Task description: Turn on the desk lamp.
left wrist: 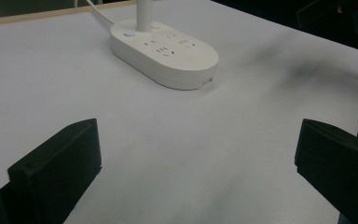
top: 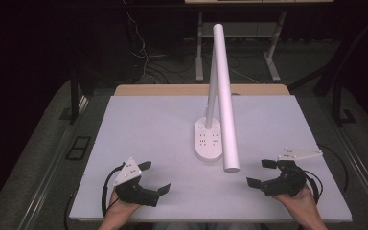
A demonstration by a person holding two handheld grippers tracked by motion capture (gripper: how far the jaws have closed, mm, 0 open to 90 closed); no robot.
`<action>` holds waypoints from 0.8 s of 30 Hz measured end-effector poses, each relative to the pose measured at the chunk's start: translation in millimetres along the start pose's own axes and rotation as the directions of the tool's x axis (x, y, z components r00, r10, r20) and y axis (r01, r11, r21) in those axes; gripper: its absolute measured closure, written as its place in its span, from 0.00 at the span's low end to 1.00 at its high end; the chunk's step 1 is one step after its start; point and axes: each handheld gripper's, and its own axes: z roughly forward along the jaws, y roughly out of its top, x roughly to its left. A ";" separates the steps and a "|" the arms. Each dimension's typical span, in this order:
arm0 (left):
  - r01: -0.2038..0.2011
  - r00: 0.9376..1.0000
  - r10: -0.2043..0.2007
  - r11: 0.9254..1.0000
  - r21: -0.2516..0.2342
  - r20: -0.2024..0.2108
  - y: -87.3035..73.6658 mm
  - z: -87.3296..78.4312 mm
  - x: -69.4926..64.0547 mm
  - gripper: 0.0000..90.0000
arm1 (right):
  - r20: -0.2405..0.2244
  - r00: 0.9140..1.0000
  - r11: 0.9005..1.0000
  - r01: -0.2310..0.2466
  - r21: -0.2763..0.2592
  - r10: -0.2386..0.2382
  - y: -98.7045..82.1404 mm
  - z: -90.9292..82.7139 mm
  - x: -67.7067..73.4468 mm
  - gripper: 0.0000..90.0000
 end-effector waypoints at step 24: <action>0.009 1.000 -0.009 1.000 0.012 0.005 -1.2 1.6 0.6 0.00 | -0.023 1.000 0.999 -0.001 0.037 0.002 26.9 10.5 -9.2 0.00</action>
